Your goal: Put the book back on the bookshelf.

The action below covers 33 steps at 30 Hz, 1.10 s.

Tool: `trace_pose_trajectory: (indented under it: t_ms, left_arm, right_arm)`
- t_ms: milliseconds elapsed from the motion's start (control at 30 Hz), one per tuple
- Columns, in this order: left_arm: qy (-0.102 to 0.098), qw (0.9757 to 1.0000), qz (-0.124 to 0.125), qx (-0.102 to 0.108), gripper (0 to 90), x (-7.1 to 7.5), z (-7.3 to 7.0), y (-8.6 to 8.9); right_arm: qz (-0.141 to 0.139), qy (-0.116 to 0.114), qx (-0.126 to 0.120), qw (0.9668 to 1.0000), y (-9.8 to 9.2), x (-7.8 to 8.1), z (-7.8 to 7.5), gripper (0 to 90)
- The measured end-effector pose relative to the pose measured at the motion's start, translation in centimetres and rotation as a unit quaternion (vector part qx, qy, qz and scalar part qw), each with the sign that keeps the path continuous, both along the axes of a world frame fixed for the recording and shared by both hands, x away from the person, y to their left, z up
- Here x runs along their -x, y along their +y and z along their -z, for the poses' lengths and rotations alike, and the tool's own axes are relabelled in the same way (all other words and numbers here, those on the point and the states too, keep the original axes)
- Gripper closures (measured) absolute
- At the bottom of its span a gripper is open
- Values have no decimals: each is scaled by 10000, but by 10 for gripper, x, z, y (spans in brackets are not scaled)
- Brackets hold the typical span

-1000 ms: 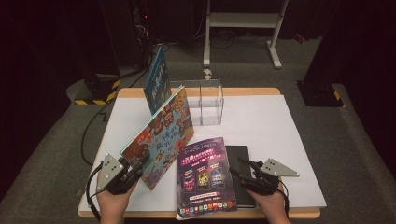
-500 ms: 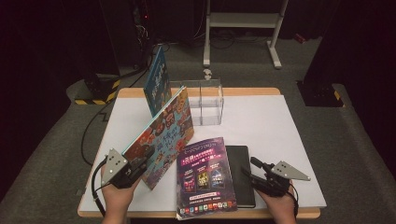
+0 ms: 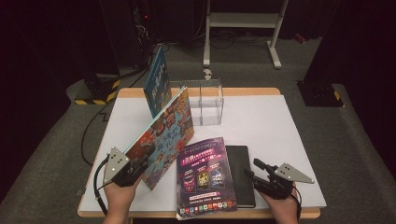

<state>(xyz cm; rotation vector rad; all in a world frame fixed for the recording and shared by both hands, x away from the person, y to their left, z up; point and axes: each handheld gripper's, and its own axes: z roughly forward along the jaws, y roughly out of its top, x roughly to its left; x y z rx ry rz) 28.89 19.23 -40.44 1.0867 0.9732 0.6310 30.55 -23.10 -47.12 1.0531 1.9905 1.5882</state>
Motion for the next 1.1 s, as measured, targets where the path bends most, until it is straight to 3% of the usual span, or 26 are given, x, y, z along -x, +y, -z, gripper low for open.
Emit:
trace_pose_trajectory:
  t_ms: [233, 733, 900, 1100]
  left_arm:
    - [33, 9999, 14, 147, 791, 0, 0, 0]
    - [-8, 9999, 125, -43, 806, 2, -2, -8]
    - [28, 9998, 136, -137, 808, -4, -8, -14]
    - [145, 9993, 215, -254, 812, -20, -27, -19]
  right_arm:
    - [-24, 26, -11, 10000, 2, -1, 1, 446]
    - [-23, 91, -121, 9999, 0, -2, 2, 448]
    - [-23, 112, -182, 9998, -1, -3, 2, 448]
    - [-22, 94, -283, 9996, -3, -4, 0, 448]
